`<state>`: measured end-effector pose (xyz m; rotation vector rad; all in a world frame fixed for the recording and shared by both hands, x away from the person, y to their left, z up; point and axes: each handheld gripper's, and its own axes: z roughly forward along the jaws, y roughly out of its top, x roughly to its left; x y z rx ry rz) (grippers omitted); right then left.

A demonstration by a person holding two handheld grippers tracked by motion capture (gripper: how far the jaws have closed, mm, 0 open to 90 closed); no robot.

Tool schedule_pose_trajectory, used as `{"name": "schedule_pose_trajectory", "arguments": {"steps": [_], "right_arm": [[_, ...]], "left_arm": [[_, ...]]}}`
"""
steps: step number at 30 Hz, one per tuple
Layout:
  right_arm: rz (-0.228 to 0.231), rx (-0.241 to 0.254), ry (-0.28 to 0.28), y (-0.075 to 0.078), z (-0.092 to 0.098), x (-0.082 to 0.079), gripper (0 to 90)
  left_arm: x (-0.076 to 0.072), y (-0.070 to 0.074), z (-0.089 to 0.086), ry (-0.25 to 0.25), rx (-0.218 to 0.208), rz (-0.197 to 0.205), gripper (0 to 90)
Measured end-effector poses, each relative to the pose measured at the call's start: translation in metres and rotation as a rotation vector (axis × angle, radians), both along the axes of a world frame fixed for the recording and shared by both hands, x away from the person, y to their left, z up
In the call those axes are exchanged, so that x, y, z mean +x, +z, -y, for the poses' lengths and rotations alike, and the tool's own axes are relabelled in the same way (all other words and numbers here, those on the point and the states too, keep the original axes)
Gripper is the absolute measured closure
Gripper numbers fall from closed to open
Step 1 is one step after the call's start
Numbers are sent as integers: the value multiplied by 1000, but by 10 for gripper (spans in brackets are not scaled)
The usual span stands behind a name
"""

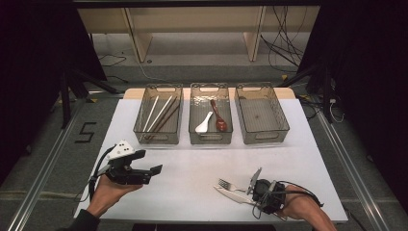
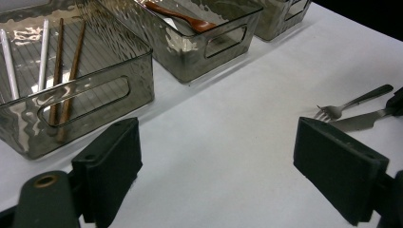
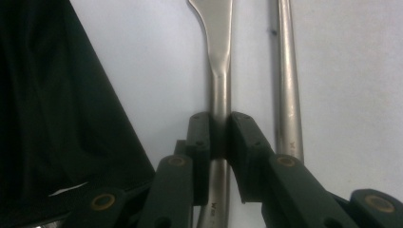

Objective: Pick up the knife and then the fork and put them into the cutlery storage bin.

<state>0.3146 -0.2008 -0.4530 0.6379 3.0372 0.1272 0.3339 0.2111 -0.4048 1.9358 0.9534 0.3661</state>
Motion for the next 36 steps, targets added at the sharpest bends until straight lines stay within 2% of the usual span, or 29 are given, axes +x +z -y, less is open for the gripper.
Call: {"name": "schedule_pose_trajectory", "arguments": {"steps": [8,17,24,29,36], "right_arm": [[-3,13,-2,1,-4,3,768],[-1,-22,11,0,-8,3,797],[10,-15,13,0,-8,2,805],[19,22,2,6,-5,2,806],[45,117,-41,19,2,6,806]], "left_arm": [[0,0,0,1,1,1,155],[0,0,0,3,0,2,155],[0,1,-1,4,-1,2,155],[0,1,-1,5,-1,3,155],[0,1,-1,6,-1,2,155]]}}
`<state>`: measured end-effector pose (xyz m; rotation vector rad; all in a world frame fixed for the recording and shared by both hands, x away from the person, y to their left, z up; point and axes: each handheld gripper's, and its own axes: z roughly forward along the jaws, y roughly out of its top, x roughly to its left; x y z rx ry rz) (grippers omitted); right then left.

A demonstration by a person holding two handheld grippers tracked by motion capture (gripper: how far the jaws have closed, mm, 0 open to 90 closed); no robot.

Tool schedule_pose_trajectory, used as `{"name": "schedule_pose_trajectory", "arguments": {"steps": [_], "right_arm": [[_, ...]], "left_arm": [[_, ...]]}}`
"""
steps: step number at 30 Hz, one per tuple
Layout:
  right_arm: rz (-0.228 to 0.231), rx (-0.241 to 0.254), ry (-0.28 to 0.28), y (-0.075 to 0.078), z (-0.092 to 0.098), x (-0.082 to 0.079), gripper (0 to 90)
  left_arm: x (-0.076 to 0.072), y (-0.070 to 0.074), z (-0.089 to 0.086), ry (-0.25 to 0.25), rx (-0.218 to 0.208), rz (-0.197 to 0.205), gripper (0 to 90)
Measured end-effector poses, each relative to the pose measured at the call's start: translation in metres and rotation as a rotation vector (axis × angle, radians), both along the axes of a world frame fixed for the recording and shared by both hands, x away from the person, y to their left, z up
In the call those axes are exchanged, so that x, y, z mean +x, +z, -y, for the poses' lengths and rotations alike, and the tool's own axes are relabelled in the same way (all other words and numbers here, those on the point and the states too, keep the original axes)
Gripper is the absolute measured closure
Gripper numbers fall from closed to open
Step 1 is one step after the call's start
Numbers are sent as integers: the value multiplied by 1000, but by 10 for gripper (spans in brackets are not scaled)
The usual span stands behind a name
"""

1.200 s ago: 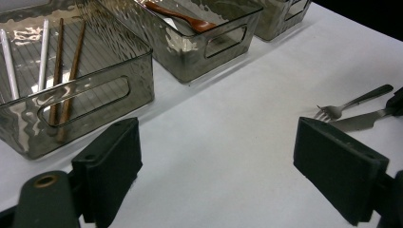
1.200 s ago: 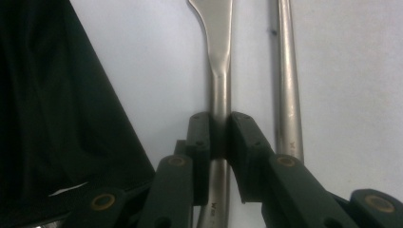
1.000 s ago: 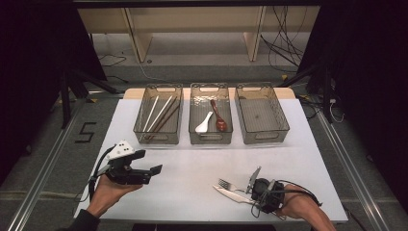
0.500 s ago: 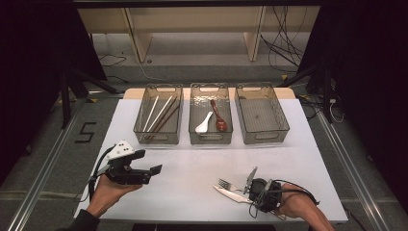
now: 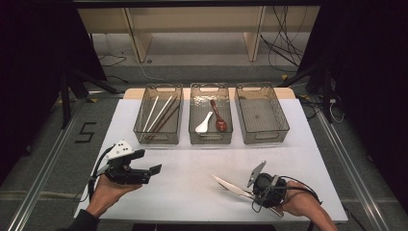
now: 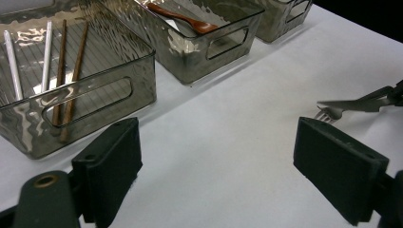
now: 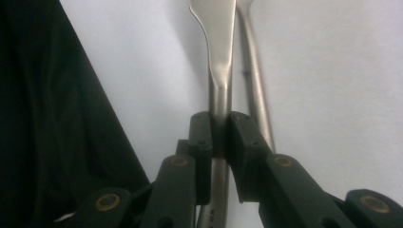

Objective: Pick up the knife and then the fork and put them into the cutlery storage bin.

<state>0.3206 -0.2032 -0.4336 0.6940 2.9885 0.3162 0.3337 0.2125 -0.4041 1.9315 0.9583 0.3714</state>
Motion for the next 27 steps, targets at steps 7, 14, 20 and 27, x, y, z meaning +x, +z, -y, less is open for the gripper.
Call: {"name": "schedule_pose_trajectory", "arguments": {"steps": [7,14,20,27], "right_arm": [[23,102,-63,12,10,7,806],[27,201,-157,19,26,24,807],[67,275,-233,32,38,43,806],[112,325,-292,51,42,69,807]], "left_arm": [[0,0,0,3,-2,-1,155],[1,0,-1,6,-2,-2,155],[1,0,-2,9,-4,-1,155],[1,0,-2,13,-12,1,155]]}}
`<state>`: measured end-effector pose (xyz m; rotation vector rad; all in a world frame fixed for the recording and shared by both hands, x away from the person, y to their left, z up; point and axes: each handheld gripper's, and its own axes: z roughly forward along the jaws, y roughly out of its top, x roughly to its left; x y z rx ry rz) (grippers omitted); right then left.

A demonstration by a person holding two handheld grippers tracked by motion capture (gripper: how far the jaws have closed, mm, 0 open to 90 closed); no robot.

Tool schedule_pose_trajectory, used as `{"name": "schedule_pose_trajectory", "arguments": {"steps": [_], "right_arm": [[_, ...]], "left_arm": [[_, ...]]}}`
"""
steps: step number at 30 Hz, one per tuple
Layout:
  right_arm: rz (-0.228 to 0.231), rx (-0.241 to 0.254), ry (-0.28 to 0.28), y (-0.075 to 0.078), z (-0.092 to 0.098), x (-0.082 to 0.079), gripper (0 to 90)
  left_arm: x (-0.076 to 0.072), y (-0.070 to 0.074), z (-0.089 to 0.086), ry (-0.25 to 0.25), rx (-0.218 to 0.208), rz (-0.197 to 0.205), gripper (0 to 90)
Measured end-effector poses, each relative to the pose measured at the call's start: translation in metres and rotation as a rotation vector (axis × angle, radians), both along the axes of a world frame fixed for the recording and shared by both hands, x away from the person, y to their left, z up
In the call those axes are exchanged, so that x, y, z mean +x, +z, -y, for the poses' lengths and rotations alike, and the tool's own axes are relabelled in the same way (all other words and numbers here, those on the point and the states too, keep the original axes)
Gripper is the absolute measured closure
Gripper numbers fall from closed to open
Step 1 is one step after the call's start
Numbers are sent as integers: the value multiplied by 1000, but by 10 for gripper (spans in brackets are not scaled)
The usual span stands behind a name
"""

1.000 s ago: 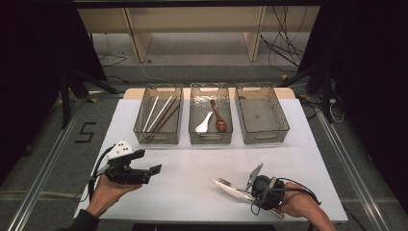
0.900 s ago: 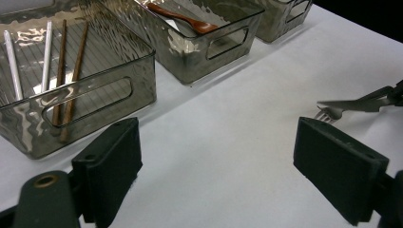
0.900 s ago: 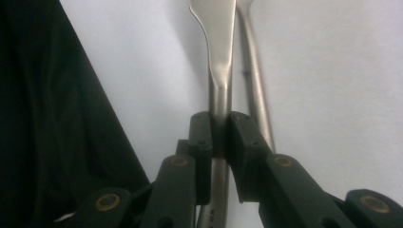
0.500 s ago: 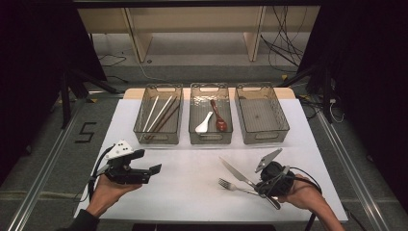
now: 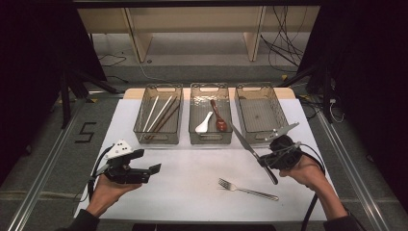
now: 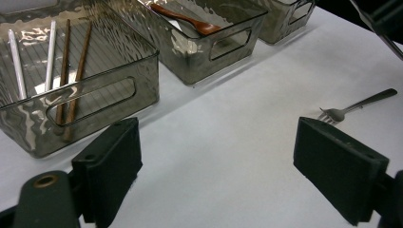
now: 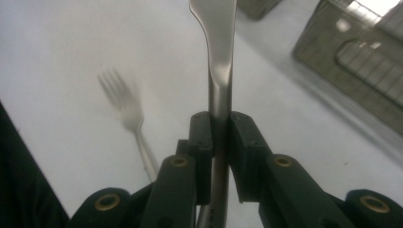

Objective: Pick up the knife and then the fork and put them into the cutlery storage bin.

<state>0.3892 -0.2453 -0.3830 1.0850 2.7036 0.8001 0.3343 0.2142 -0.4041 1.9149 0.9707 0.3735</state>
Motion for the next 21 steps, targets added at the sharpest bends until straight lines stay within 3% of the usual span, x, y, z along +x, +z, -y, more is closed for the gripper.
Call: {"name": "schedule_pose_trajectory", "arguments": {"steps": [10,21], "right_arm": [[35,93,-141,16,9,46,807],[60,112,-246,39,14,91,806]], "left_arm": [[0,0,0,2,-5,0,155],[0,0,-1,2,-7,4,155]]}}
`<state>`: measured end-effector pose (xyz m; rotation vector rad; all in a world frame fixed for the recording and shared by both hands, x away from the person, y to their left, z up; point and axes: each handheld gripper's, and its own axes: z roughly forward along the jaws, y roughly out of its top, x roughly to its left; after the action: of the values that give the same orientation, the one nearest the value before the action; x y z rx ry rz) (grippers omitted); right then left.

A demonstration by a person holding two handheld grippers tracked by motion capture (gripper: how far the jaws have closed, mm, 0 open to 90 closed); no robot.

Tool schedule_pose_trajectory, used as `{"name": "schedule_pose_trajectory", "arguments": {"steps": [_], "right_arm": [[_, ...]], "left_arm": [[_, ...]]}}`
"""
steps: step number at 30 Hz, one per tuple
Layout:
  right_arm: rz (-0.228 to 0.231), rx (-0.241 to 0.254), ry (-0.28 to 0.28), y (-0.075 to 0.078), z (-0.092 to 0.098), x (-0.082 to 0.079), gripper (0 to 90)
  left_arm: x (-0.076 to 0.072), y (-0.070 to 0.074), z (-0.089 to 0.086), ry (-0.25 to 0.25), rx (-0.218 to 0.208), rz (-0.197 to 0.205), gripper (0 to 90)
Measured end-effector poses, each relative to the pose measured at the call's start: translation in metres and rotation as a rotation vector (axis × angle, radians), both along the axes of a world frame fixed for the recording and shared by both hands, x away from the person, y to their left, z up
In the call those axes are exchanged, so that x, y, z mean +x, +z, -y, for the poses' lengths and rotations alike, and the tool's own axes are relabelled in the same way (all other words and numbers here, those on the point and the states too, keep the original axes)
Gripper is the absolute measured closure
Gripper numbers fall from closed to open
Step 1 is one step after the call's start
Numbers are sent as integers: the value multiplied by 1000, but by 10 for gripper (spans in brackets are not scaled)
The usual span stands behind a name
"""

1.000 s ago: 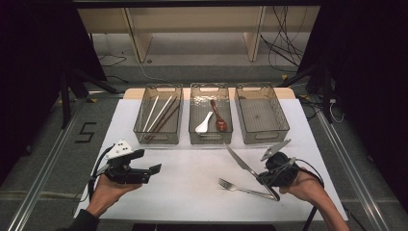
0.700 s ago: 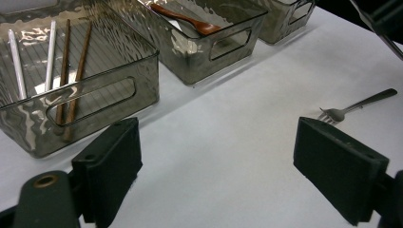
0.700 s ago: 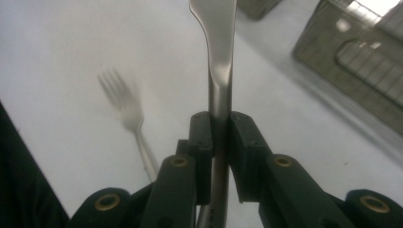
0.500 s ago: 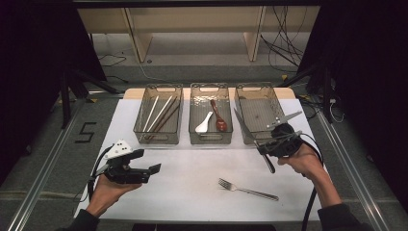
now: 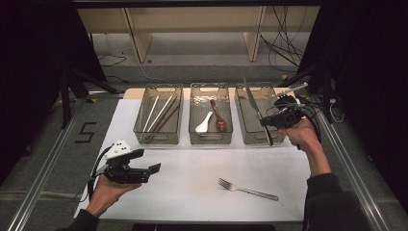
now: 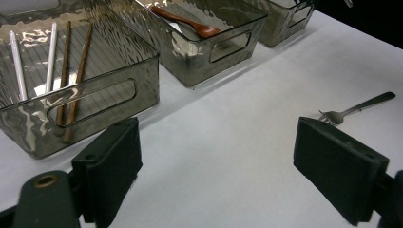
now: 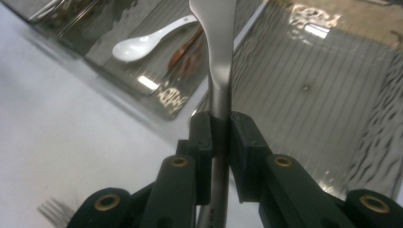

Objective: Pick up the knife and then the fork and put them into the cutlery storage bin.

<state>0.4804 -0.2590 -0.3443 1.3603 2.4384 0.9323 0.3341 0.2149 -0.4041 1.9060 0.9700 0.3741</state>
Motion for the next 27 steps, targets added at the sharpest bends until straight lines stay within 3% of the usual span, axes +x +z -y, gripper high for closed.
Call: {"name": "schedule_pose_trajectory", "arguments": {"steps": [16,27], "right_arm": [[-17,12,-139,9,3,49,806],[-38,12,-207,-5,-2,66,806]], "left_arm": [[0,0,0,-2,-5,7,155],[0,0,0,-5,-7,6,155]]}}
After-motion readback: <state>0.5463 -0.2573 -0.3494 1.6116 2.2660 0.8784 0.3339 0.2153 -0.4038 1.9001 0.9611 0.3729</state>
